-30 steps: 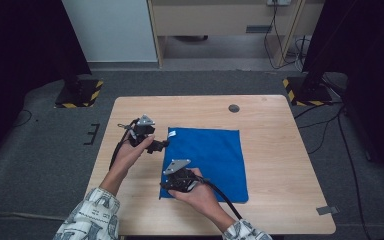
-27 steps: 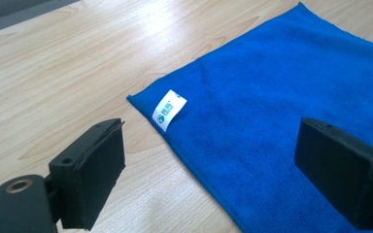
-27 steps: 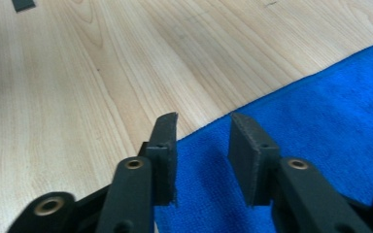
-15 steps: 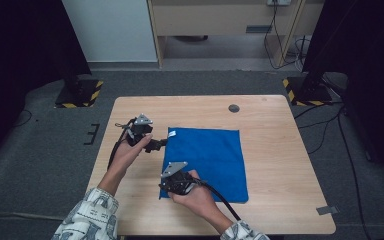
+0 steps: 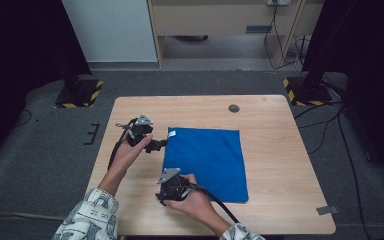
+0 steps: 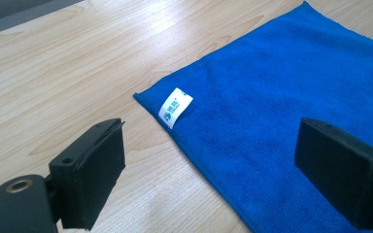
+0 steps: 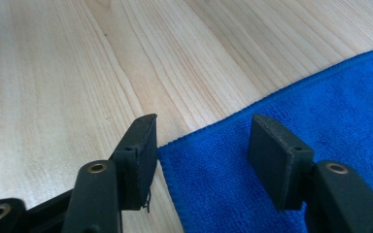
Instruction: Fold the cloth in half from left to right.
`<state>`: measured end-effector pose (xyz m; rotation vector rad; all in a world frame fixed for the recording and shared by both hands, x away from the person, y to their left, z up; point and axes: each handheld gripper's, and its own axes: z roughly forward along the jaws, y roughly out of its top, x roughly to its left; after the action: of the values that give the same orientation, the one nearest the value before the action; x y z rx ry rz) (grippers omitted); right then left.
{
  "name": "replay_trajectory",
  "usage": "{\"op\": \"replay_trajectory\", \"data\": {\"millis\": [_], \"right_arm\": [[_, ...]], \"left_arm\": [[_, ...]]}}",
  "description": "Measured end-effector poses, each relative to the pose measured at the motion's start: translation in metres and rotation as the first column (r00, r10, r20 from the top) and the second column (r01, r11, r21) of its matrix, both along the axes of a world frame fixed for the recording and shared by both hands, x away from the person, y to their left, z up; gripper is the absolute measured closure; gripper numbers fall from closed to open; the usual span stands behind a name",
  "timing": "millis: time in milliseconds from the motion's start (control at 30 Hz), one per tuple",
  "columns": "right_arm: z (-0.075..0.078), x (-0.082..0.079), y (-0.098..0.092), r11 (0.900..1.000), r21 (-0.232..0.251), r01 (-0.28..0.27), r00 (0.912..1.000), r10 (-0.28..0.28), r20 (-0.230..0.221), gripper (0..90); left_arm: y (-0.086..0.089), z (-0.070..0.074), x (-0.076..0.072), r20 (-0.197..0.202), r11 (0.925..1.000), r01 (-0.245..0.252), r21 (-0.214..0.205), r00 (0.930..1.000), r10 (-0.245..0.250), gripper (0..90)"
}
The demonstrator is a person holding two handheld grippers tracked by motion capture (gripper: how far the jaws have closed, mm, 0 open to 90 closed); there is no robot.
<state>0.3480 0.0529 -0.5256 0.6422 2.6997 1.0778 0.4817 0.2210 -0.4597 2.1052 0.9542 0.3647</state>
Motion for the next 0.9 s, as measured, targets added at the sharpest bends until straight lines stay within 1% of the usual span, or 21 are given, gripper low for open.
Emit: {"op": "replay_trajectory", "data": {"millis": [100,233,400,433,500,533,567,600,633,667,767,833,900], "right_arm": [[-0.001,0.0,0.001,0.9999,0.005,0.011,0.9999,-0.011,0.005,46.6],[0.0,0.0,-0.003,0.9998,0.007,0.02,0.9998,-0.02,0.005,61.3],[0.001,0.004,-0.006,0.999,0.007,0.043,0.999,-0.043,-0.01,81.6],[0.002,0.005,-0.007,0.999,0.01,0.043,0.9988,-0.043,-0.023,84.9],[0.002,0.006,-0.009,0.9985,0.022,0.051,0.998,-0.05,-0.038,86.7],[0.002,0.005,-0.01,0.9982,0.031,0.051,0.9981,-0.05,-0.037,86.9],[0.002,0.004,-0.011,0.9978,0.042,0.051,0.998,-0.049,-0.04,87.0],[0.002,0.003,-0.012,0.9975,0.049,0.051,0.9977,-0.049,-0.047,87.1],[0.002,0.002,-0.012,0.9978,0.049,0.044,0.9981,-0.042,-0.045,87.1],[0.002,0.0,-0.012,0.9979,0.052,0.039,0.998,-0.037,-0.051,87.2],[0.002,-0.004,-0.012,0.9973,0.069,0.025,0.9981,-0.022,-0.057,87.4],[0.003,-0.007,-0.012,0.9974,0.072,0.009,0.9982,-0.005,-0.06,87.3],[0.002,-0.01,-0.011,0.9973,0.074,0.005,0.9982,-0.001,-0.06,87.3]], "left_arm": [[0.0,-0.001,0.0,-0.001,1.0,-0.001,-0.001,1.0,0.001,10.5],[-0.001,-0.002,0.001,-0.008,1.0,0.0,0.001,1.0,0.0,10.5],[-0.002,-0.005,0.003,-0.014,1.0,-0.005,-0.004,0.9999,0.005,10.6],[-0.002,-0.006,0.004,-0.017,1.0,-0.005,-0.006,0.9998,0.005,11.2],[-0.003,-0.008,0.005,-0.023,0.9999,-0.005,-0.012,0.9997,0.005,11.5],[-0.003,-0.009,0.007,-0.026,0.9999,-0.002,-0.012,0.9996,0.002,11.8],[-0.005,-0.011,0.007,-0.044,0.9994,0.008,-0.034,0.999,-0.01,12.2],[-0.003,-0.013,0.009,-0.033,0.9999,-0.006,-0.014,0.9994,0.006,12.3],[-0.003,-0.015,0.011,-0.031,0.9998,-0.013,-0.013,0.9995,0.013,12.5],[-0.004,-0.017,0.013,-0.032,0.9995,-0.02,-0.025,0.9993,0.019,12.7],[-0.004,-0.024,0.019,-0.023,0.9995,-0.027,-0.019,0.9994,0.027,15.1],[-0.005,-0.03,0.024,-0.022,0.9993,-0.037,-0.008,0.9991,0.037,18.7],[-0.005,-0.036,0.028,-0.031,0.9989,-0.047,-0.002,0.9984,0.047,24.2]]}}
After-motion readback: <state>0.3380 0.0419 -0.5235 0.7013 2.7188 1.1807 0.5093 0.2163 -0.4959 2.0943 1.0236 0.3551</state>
